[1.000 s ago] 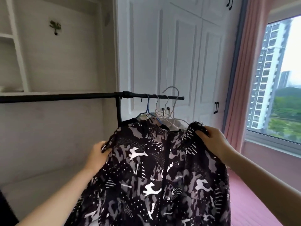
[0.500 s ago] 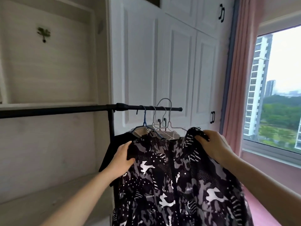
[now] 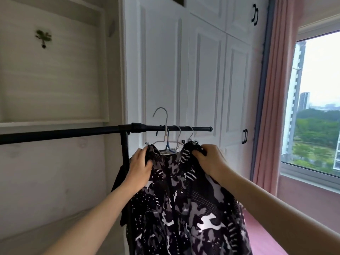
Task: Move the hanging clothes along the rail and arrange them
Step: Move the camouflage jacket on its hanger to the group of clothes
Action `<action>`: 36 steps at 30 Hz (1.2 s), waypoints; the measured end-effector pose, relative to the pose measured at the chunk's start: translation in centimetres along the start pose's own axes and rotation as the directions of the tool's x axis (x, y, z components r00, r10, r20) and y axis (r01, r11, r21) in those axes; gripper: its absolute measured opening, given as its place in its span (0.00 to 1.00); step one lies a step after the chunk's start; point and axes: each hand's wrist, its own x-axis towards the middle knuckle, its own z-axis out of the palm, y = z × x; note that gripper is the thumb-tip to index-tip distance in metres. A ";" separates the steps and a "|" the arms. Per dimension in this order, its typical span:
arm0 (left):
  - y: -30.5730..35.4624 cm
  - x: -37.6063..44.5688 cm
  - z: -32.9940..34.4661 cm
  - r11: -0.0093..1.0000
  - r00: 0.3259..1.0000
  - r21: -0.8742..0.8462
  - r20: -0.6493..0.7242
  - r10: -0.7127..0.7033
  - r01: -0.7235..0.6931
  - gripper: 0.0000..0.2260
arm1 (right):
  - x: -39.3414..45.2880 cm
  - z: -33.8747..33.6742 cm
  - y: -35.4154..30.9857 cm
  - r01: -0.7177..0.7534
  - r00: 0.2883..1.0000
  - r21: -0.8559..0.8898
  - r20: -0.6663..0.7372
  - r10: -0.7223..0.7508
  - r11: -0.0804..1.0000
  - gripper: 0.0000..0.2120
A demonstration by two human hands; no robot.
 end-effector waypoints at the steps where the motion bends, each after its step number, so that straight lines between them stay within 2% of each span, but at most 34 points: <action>1: -0.1 0.1 -0.1 1.000 1.000 0.011 -0.017 0.001 -0.001 0.25 | 0.2 0.6 -0.3 -0.003 1.000 0.001 0.010 0.003 1.000 0.13; 6: 0.0 0.1 -0.1 0.998 0.999 -0.056 0.003 0.038 -0.038 0.24 | 0.4 4.0 -0.3 -0.024 0.997 -0.027 0.075 0.026 0.999 0.11; 10: -0.4 0.7 0.4 0.992 0.992 -0.072 0.088 -0.094 0.100 0.22 | -0.1 6.1 0.5 -0.033 0.994 -0.038 0.105 0.037 0.999 0.10; 13: -1.2 0.5 0.9 0.989 0.981 -0.043 0.139 -0.137 0.145 0.23 | -0.4 6.9 1.4 -0.043 0.989 -0.023 0.138 0.045 0.999 0.10; 17: -1.3 0.0 1.1 0.986 0.967 0.002 0.195 -0.166 0.169 0.27 | -0.9 6.4 1.9 -0.016 0.984 -0.016 0.179 0.019 1.000 0.10; 21: -0.2 -1.2 0.7 0.981 0.958 0.040 0.212 -0.192 0.188 0.29 | -2.2 5.1 1.8 0.044 0.974 -0.153 0.227 -0.008 0.987 0.13; 25: 0.6 -3.4 0.0 0.983 0.947 0.068 0.267 -0.180 0.168 0.30 | -3.8 3.4 1.2 0.090 0.981 -0.146 0.183 -0.062 0.985 0.16; 28: 2.2 -6.2 -1.1 0.984 0.953 0.066 0.248 -0.176 0.165 0.28 | -5.8 1.8 0.0 0.161 0.975 -0.162 0.176 -0.132 0.974 0.13; 30: 3.2 -7.6 -1.9 0.982 0.956 0.067 0.229 -0.185 0.174 0.27 | -7.2 0.9 -0.9 0.240 0.953 -0.188 0.235 -0.193 0.953 0.09; 32: 4.1 -9.5 -2.9 0.982 0.956 0.048 0.223 -0.188 0.182 0.26 | -9.0 0.1 -1.7 0.301 0.923 -0.186 0.303 -0.237 0.935 0.09; 36: 5.6 -14.6 -5.7 0.981 0.972 0.079 0.142 -0.189 0.180 0.21 | -12.5 -0.2 -2.5 0.347 0.872 -0.182 0.423 -0.245 0.920 0.09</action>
